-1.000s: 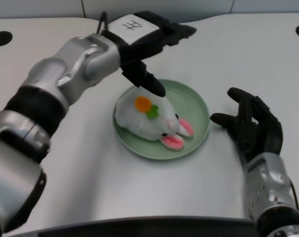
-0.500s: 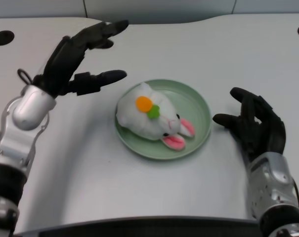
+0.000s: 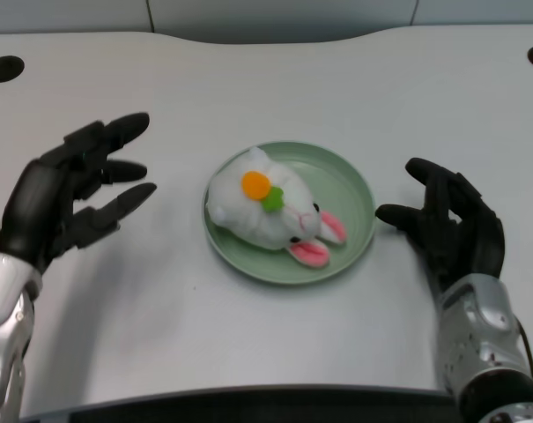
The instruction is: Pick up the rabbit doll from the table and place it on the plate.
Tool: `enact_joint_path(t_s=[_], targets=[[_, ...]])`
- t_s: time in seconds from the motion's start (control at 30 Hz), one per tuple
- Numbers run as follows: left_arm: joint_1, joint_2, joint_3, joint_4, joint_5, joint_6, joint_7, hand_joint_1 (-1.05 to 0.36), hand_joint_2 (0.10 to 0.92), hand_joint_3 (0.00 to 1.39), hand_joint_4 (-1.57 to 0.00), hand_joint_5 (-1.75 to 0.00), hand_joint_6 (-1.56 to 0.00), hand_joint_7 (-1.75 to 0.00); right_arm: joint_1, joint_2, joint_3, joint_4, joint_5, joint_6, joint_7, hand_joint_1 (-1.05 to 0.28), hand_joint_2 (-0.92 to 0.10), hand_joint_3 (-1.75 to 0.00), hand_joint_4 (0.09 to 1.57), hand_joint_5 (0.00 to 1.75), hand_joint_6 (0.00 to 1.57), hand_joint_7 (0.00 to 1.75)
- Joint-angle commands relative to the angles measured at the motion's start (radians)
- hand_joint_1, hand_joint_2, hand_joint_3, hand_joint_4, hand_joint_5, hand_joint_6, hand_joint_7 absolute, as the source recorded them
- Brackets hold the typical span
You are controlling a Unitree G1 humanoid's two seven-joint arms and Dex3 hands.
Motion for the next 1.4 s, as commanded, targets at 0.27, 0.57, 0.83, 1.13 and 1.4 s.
enact_joint_path(t_s=[0.27, 0.57, 0.83, 1.13, 1.4], targets=[[0.184, -0.172, 0.129, -0.161, -0.246, 0.253, 0.067, -0.42, 0.921, 0.36, -0.30, -1.52, -0.43, -0.62, 0.012, -0.004, -0.005, -0.001, 0.005, 0.010, 0.001, -0.40, -0.92, -0.41, 0.71, 1.15, 0.65, 0.82], [0.255, -0.200, 0.119, -0.173, -0.230, 0.281, 0.064, -0.40, 0.921, 0.37, -0.32, -1.48, -0.42, -0.68, 0.010, -0.007, -0.002, 0.003, 0.001, 0.008, -0.013, -0.41, -0.92, -0.40, 0.71, 1.13, 0.66, 0.81], [0.224, -0.209, 0.145, -0.089, -0.243, 0.278, 0.054, -0.40, 0.921, 0.38, -0.40, -1.51, -0.48, -0.70, 0.016, -0.007, 0.003, -0.017, 0.002, 0.024, -0.020, -0.41, -0.92, -0.40, 0.69, 1.12, 0.65, 0.80], [0.195, -0.213, 0.143, -0.022, -0.232, 0.250, 0.029, -0.45, 0.921, 0.37, -0.36, -1.52, -0.49, -0.70, -0.004, -0.023, -0.016, 0.017, 0.019, 0.026, 0.004, -0.40, -0.92, -0.40, 0.72, 1.13, 0.67, 0.80], [0.187, -0.221, 0.161, -0.004, -0.241, 0.278, 0.046, -0.41, 0.921, 0.38, -0.43, -1.57, -0.53, -0.74, -0.023, -0.038, -0.023, 0.091, 0.009, -0.027, 0.027, -0.42, -0.92, -0.38, 0.70, 1.12, 0.69, 0.80]])
